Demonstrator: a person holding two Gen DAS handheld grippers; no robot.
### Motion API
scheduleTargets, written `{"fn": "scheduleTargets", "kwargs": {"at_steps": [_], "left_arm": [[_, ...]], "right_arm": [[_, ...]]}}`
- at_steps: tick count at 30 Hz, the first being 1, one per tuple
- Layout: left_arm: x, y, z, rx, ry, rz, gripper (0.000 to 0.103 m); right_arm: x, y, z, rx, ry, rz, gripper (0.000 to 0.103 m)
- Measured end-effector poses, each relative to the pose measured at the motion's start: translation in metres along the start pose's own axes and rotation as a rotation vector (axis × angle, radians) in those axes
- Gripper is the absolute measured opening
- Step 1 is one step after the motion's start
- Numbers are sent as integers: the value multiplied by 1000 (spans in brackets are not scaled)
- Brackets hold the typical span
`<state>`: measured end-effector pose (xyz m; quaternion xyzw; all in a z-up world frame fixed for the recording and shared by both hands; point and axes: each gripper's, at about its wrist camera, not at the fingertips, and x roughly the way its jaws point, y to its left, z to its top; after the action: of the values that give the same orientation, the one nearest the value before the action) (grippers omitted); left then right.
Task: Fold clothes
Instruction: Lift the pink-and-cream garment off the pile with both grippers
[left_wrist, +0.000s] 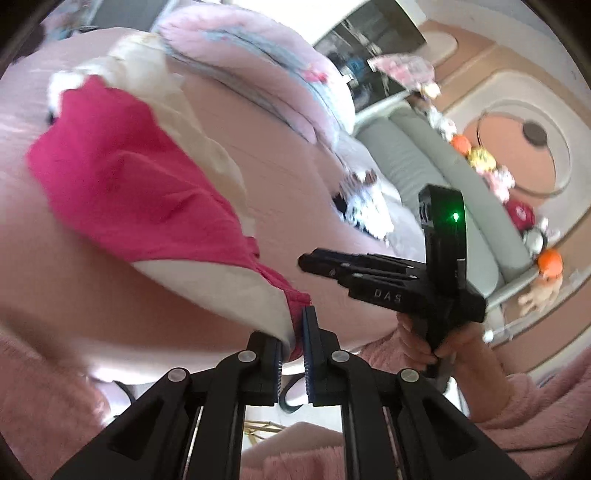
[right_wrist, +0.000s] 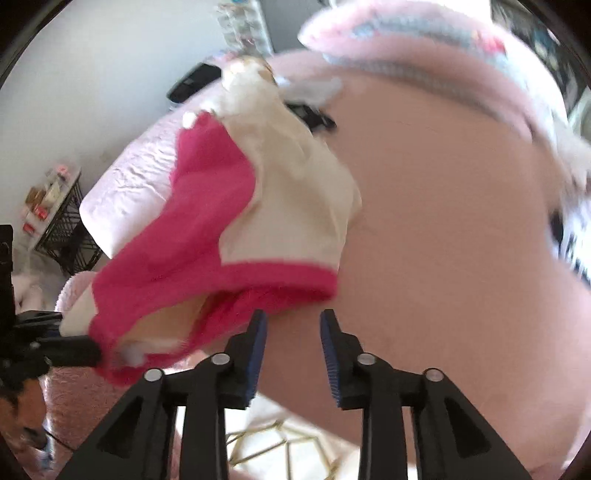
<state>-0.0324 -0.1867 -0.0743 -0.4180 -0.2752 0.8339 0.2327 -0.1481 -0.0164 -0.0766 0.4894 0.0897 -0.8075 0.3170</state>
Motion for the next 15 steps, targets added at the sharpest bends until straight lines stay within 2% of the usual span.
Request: {"fn": "scheduleTargets", "kwargs": {"at_steps": [1,3,4,7,9,10,11,12,13,15], "left_arm": [[-2,2,1,-12,-14,-3,7],[-7,6,2,-35,-42,-10,7],[-9,9,3,-46,-57,-13,7],[-8,13,7,-58,-75,-5,7],[-8,13,12,-54,-81,-1,7],[-8,13,14,-52,-84,1,7],[-8,15,16,-51,-84,3,7],[-8,17,18,-51,-83,4,7],[-8,19,19,-50,-82,6,7],[-6,24,22,-53,-82,17,7]], "right_arm": [[-4,2,2,-52,-30,22,47],[2,26,4,-182,-36,41,57],[5,38,2,-246,-27,40,57],[55,72,16,-386,1,-66,57],[78,85,23,-443,25,-62,56],[85,90,23,-475,28,-52,53],[87,92,27,-484,-8,-75,47],[92,89,36,-463,-35,-119,28],[97,85,46,-437,-61,-161,15],[103,64,76,-301,-108,-200,9]]}}
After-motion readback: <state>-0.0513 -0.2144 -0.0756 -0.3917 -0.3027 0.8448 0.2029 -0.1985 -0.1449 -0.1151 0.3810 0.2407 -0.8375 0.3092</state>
